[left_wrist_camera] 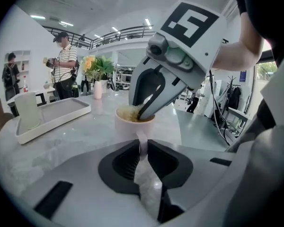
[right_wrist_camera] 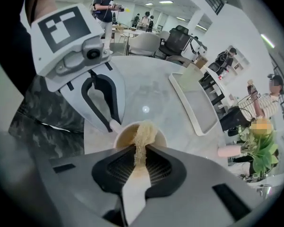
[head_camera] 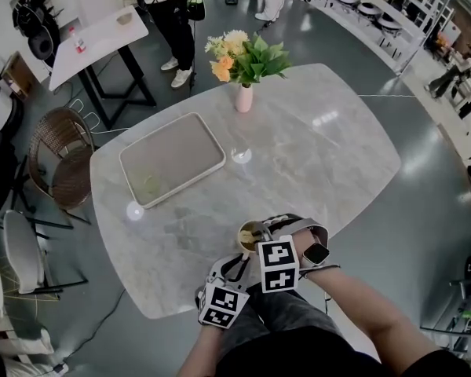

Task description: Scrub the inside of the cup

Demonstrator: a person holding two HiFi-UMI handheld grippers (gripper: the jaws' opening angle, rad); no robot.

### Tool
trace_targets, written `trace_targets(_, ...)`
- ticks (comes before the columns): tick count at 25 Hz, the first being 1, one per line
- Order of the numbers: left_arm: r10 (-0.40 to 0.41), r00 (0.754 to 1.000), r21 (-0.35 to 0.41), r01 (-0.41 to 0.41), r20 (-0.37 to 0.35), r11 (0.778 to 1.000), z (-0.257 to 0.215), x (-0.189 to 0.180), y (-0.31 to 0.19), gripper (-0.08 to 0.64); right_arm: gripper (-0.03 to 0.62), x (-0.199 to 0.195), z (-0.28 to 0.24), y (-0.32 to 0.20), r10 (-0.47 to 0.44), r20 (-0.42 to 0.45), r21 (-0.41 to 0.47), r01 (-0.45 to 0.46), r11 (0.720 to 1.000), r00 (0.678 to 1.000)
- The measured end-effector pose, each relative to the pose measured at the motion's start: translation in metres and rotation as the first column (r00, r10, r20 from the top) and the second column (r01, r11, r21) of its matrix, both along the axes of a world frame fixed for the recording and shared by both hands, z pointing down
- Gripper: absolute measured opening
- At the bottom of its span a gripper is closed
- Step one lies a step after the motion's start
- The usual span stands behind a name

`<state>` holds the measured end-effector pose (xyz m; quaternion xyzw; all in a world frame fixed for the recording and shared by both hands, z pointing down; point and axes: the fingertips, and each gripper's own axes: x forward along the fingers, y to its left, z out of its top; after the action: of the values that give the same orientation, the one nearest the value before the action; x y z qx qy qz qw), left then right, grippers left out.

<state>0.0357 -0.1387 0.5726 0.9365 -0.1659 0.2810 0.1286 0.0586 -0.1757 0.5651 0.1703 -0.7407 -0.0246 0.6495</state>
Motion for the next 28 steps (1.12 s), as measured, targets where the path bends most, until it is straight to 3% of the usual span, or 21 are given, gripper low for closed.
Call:
trace_targets(7, 0.008, 1.000, 0.013, -0.008, 0.014, 1.000, 0.000, 0.000, 0.001, 0.060, 0.061, 0.006, 0.003, -0.005, -0.128, -0.173, 0.054, 0.139, 0.989, 0.977)
trace_targets(11, 0.014, 1.000, 0.016, -0.014, 0.019, 1.000, 0.000, 0.000, 0.002, 0.060, 0.060, 0.005, 0.012, -0.007, -0.134, -0.176, -0.011, 0.134, 0.991, 0.975)
trace_targets(13, 0.012, 1.000, 0.016, -0.012, 0.017, 1.000, -0.001, 0.000, 0.001, 0.060, 0.060, 0.002, 0.019, -0.006, -0.090, -0.122, -0.098, 0.079, 0.992, 0.988)
trace_targets(15, 0.006, 1.000, 0.017, -0.007, 0.014, 1.000, 0.000, 0.000, 0.000, 0.060, 0.060, -0.003, 0.021, -0.003, -0.007, -0.021, -0.235, 0.002, 0.972, 1.000)
trace_targets(17, -0.001, 1.000, 0.016, 0.001, 0.013, 1.000, 0.001, 0.000, -0.002, 0.060, 0.060, -0.009, 0.018, 0.002, 0.094, 0.072, -0.380, -0.060, 0.923, 0.993)
trace_targets(19, -0.007, 1.000, 0.014, 0.007, 0.016, 1.000, 0.001, -0.001, -0.002, 0.060, 0.060, -0.011, 0.013, 0.004, 0.178, 0.117, -0.472, -0.103, 0.876, 0.977)
trace_targets(23, -0.007, 1.000, 0.022, 0.006, 0.028, 1.000, 0.000, -0.002, -0.002, 0.060, 0.060, -0.006, -0.005, 0.006, 0.304, 0.188, -0.521, -0.167, 0.837, 0.934)
trace_targets(26, -0.002, 0.999, 0.030, 0.001, 0.034, 1.000, 0.001, -0.001, -0.003, 0.060, 0.061, -0.002, -0.021, 0.003, 0.354, 0.255, -0.511, -0.186, 0.840, 0.900)
trace_targets(28, -0.006, 0.999, 0.029, 0.005, 0.035, 1.000, 0.002, -0.002, -0.004, 0.060, 0.060, -0.002, -0.027, 0.004, 0.329, 0.283, -0.485, -0.161, 0.859, 0.901)
